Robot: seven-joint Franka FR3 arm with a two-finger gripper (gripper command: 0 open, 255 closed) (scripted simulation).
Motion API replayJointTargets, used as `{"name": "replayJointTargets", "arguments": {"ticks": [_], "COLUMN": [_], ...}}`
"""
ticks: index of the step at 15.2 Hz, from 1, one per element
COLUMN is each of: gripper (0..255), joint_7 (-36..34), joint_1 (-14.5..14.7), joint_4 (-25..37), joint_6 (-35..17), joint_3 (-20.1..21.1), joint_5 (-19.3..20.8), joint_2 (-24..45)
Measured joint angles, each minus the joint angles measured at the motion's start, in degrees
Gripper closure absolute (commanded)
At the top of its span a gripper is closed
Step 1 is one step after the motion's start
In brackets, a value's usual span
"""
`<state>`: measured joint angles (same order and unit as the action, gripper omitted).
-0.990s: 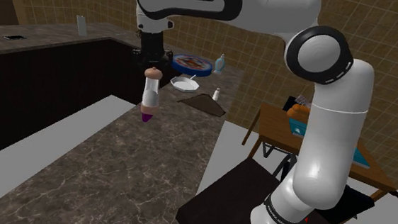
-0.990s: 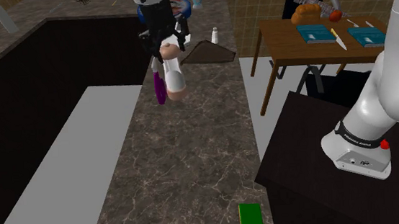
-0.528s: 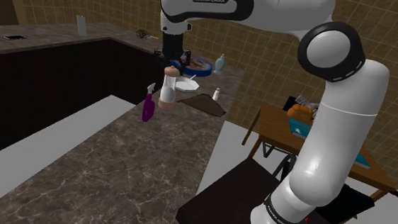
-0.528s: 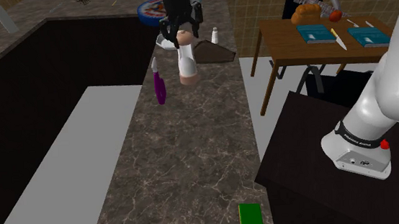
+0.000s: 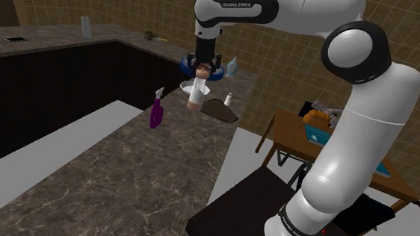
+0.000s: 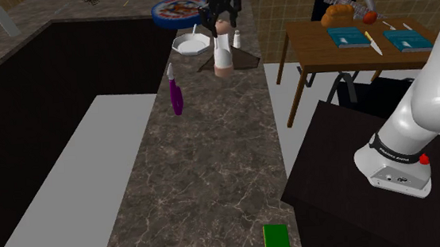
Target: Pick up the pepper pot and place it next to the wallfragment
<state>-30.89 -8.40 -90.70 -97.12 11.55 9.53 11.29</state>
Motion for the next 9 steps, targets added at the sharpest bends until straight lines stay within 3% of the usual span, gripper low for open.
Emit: {"name": "replayJointTargets", "arguments": {"ticks": [9], "gripper": [255], "joint_7": [10.90], "joint_1": [-6.54], "joint_4": [1.42], "joint_6": [-1.50], "joint_3": [-4.44], "joint_5": [0.07], "joint_2": [1.34]}}
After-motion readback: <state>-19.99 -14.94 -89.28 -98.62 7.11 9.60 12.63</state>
